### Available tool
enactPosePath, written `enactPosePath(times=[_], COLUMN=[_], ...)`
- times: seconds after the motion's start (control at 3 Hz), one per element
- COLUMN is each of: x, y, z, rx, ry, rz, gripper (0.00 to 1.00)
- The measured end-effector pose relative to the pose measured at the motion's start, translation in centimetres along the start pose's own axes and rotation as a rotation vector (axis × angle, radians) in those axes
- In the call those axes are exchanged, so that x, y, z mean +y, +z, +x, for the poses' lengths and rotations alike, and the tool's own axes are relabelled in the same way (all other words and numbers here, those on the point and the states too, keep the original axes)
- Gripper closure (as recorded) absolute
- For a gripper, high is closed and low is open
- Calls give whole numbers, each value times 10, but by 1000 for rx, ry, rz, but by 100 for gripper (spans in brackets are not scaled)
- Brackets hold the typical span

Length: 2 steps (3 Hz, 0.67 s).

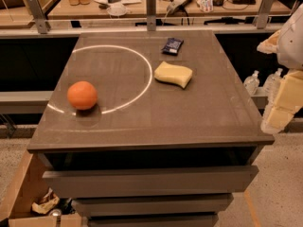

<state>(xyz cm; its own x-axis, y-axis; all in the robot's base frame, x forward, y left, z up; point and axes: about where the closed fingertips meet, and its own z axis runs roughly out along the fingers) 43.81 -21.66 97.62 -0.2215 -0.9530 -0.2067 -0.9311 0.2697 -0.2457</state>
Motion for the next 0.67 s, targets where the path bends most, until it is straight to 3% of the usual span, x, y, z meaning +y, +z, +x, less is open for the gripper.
enactPosePath(times=[0.33, 0.67], x=[0, 3], y=[0, 2], z=[0, -5], rx=[0, -93], ry=[0, 40], rz=[0, -5], gripper=[0, 0])
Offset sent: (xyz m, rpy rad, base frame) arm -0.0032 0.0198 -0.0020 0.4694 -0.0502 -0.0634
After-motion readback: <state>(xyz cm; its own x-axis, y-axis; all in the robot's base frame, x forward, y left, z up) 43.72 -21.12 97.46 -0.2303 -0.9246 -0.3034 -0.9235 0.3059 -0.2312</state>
